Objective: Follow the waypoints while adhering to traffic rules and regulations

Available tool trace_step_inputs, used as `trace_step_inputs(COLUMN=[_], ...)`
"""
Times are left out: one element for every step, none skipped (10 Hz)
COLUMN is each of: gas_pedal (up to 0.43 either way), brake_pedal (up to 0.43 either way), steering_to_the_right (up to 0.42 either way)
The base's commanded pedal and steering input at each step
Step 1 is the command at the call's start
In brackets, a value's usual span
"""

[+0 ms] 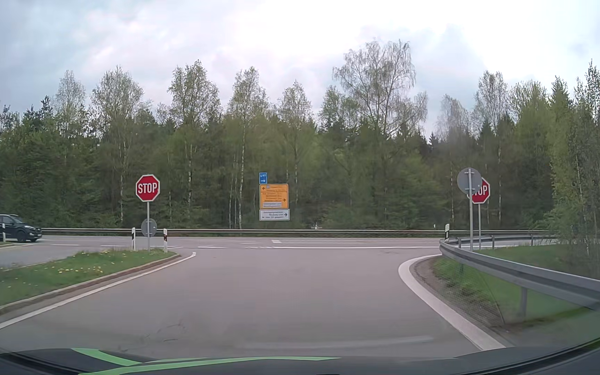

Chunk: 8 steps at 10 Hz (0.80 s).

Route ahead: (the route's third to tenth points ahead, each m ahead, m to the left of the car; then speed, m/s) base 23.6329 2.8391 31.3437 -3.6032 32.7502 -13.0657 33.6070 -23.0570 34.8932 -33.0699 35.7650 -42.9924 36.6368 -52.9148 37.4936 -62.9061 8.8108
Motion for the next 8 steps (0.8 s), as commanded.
trace_step_inputs(gas_pedal=[0.000, 0.000, 0.000, 0.000, 0.000, 0.000, 0.000, 0.000], brake_pedal=[0.171, 0.183, 0.189, 0.195, 0.195, 0.201, 0.207, 0.213], steering_to_the_right=[0.064, 0.067, 0.073, 0.079, 0.083, 0.087, 0.091, 0.093])
